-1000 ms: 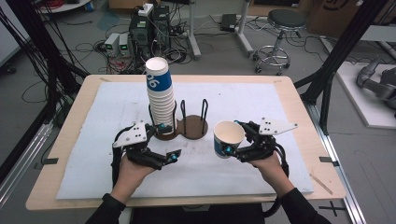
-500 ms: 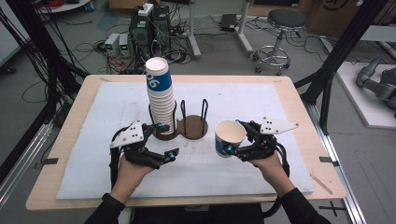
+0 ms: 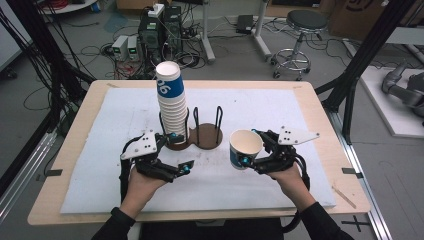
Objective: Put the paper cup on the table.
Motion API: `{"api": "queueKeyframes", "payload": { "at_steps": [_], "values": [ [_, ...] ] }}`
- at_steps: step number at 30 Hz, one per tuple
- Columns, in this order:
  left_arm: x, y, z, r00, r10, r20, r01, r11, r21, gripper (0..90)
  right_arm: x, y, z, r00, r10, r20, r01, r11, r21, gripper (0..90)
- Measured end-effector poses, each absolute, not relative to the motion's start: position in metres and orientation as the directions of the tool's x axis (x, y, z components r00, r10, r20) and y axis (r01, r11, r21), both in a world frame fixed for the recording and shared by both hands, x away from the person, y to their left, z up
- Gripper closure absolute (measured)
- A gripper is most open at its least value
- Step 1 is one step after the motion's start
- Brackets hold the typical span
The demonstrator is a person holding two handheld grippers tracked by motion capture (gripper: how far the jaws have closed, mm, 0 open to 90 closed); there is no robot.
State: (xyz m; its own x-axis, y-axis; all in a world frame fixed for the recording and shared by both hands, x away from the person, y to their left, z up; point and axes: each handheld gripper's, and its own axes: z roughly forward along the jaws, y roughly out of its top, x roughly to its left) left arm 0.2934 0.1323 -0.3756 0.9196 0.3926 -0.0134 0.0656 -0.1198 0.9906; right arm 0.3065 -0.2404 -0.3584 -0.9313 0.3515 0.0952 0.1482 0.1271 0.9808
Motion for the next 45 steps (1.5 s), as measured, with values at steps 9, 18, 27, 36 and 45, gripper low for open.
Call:
{"api": "queueKeyframes", "payload": {
  "at_steps": [9, 18, 27, 36, 45],
  "values": [
    [0.29, 0.135, -0.379, 0.905, 0.425, -0.001, 0.063, -0.131, 0.989, 13.7, 0.308, -0.239, -0.357, -0.931, 0.356, 0.085, 0.142, 0.135, 0.981, 21.8],
    [0.288, 0.14, -0.383, 0.893, 0.45, -0.017, 0.085, -0.132, 0.988, 13.7, 0.31, -0.243, -0.354, -0.925, 0.374, 0.071, 0.133, 0.143, 0.981, 21.8],
    [0.288, 0.148, -0.389, 0.871, 0.492, 0.01, 0.084, -0.169, 0.982, 13.7, 0.315, -0.253, -0.348, -0.91, 0.41, 0.06, 0.127, 0.138, 0.982, 21.8],
    [0.29, 0.15, -0.394, 0.864, 0.503, 0.012, 0.09, -0.179, 0.98, 13.7, 0.324, -0.264, -0.342, -0.889, 0.456, 0.044, 0.117, 0.133, 0.984, 21.8],
    [0.29, 0.15, -0.397, 0.86, 0.51, 0.003, 0.101, -0.176, 0.979, 13.7, 0.334, -0.274, -0.337, -0.869, 0.493, 0.036, 0.118, 0.136, 0.984, 21.8]
  ]
}}
